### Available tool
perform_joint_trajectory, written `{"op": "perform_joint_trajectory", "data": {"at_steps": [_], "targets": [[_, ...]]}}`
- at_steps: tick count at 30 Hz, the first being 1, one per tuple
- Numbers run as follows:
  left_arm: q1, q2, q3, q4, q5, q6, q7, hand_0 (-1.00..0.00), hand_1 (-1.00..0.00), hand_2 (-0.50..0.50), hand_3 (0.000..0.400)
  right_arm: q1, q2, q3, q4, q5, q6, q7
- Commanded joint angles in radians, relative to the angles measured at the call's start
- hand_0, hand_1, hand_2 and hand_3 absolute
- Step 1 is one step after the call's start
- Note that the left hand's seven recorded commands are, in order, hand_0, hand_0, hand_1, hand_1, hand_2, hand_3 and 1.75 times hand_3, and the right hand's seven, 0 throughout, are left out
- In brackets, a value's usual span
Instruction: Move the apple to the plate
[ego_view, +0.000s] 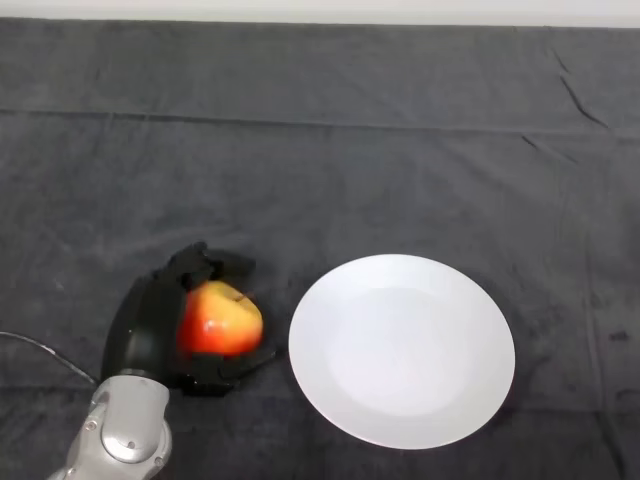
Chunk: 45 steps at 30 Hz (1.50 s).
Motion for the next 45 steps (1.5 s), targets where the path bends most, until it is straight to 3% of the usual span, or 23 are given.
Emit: {"op": "perform_joint_trajectory", "data": {"at_steps": [1, 8, 15, 31, 45], "targets": [[-0.021, 0.046, -0.001, -0.066, 0.025, 0.027, 0.008, -1.00, -1.00, 0.00, 0.400, 0.028, -0.021, -0.0152, -0.012, -0.0045, -0.001, -0.0024], [-0.033, 0.028, -0.020, -0.200, 0.091, 0.129, 0.045, -1.00, -1.00, 0.00, 0.400, 0.027, -0.021, -0.0152, -0.011, -0.0043, -0.001, -0.0021], [-0.052, 0.003, -0.074, -0.266, 0.148, 0.169, 0.090, -1.00, -1.00, 0.00, 0.400, 0.027, -0.022, -0.0154, -0.009, -0.0041, -0.001, -0.0014], [-0.117, -0.039, -0.205, -0.216, 0.171, 0.136, 0.168, -1.00, -1.00, 0.00, 0.400, 0.025, -0.024, -0.0157, -0.005, -0.0038, 0.000, 0.0003], [-0.213, -0.083, -0.381, -0.093, 0.095, 0.095, 0.254, -1.00, -1.00, 0.00, 0.400, 0.024, -0.025, -0.0159, -0.002, -0.0038, 0.000, 0.0018]]}}
